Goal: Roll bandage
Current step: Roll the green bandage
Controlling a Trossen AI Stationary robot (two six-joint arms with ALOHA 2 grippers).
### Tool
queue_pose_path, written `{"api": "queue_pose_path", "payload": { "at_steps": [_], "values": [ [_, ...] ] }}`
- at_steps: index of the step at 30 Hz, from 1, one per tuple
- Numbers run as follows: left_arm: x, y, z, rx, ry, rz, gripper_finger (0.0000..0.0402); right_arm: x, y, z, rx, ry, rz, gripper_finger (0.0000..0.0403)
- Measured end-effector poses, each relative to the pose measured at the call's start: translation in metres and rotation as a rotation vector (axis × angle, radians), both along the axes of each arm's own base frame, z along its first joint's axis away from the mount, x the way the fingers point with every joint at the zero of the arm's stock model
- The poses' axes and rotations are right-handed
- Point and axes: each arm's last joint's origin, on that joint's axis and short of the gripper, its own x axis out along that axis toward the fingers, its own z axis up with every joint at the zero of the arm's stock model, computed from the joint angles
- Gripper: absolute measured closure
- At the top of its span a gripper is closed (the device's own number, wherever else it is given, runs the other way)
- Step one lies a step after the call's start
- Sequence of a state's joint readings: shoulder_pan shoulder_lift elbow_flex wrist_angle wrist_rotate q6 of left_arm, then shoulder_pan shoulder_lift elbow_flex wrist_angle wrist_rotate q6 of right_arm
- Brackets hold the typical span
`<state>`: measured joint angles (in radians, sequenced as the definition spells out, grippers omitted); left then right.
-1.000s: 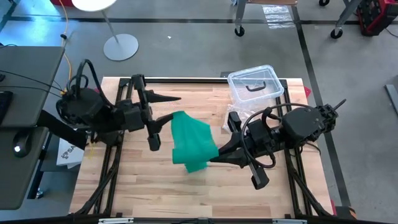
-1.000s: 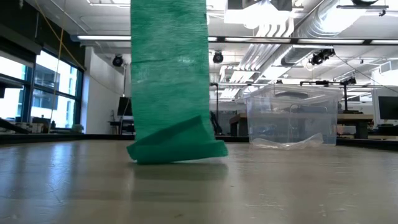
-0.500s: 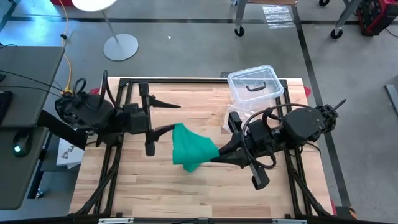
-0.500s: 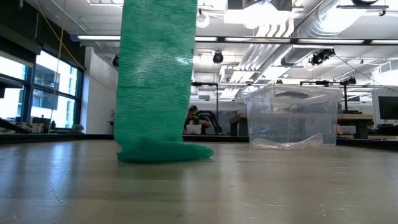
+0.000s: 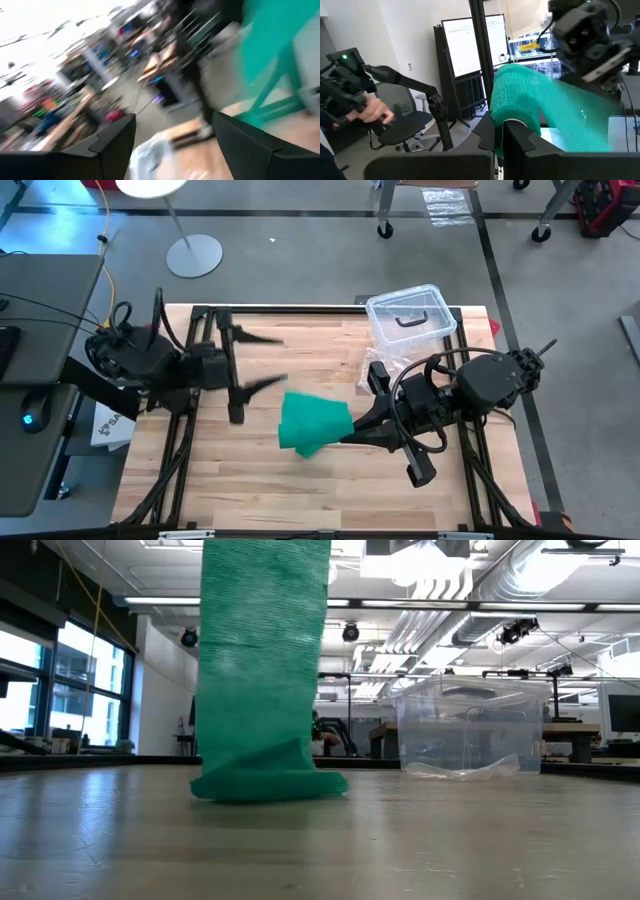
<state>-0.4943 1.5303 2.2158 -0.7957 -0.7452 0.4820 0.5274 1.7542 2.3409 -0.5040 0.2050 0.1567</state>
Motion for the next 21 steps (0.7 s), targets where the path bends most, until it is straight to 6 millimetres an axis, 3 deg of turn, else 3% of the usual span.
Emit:
{"api": "queue_pose_path", "payload": {
  "at_steps": [5,9,21],
  "values": [
    [-0.005,0.006,-0.004,0.031,0.055,0.029,0.0137,0.000,0.000,0.000,0.008,0.002,0.000,0.0400],
    [-0.007,-0.001,-0.003,-0.017,0.040,-0.042,0.0137,0.000,0.000,0.000,0.009,0.003,-0.004,0.0400],
    [-0.025,-0.027,0.016,-0.355,-0.149,-0.262,0.0137,0.000,-0.001,0.000,0.011,0.005,-0.031,0.0400]
  ]
}}
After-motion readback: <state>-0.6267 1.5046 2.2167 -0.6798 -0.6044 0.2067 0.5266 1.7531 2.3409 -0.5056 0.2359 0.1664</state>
